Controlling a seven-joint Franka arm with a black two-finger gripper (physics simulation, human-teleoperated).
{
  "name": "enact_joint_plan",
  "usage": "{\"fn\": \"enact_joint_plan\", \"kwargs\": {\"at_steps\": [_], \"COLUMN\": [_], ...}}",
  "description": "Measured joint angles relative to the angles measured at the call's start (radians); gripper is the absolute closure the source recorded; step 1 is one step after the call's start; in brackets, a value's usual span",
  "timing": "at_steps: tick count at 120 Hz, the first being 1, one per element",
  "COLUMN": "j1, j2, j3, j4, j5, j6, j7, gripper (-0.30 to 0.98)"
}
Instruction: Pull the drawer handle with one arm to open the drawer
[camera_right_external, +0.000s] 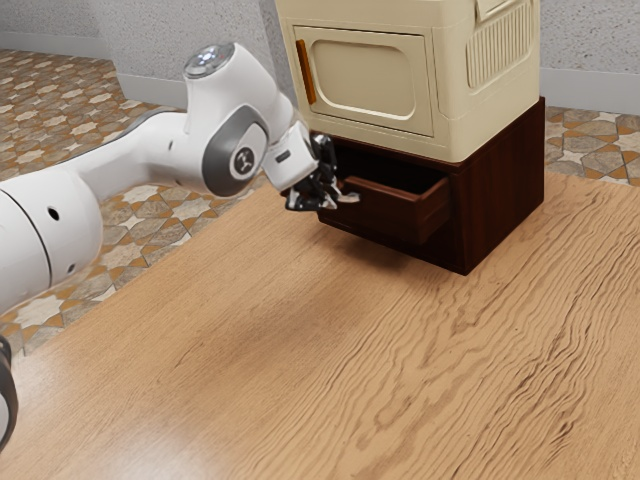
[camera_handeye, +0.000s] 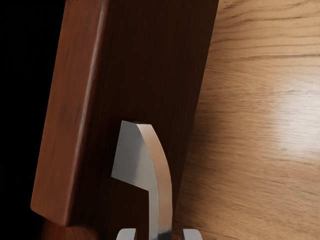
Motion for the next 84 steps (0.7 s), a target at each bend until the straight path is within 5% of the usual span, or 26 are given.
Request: {"fn": "enact_joint_plan", "kwargs": {"at_steps": [84], "j1": [0.020], "j2": [-0.134], "j3": [0.001], "j4": [-0.200], "j5": [-0.002], "j6": [0.064], "j7": [-0.017], "gripper": [0.66]}}
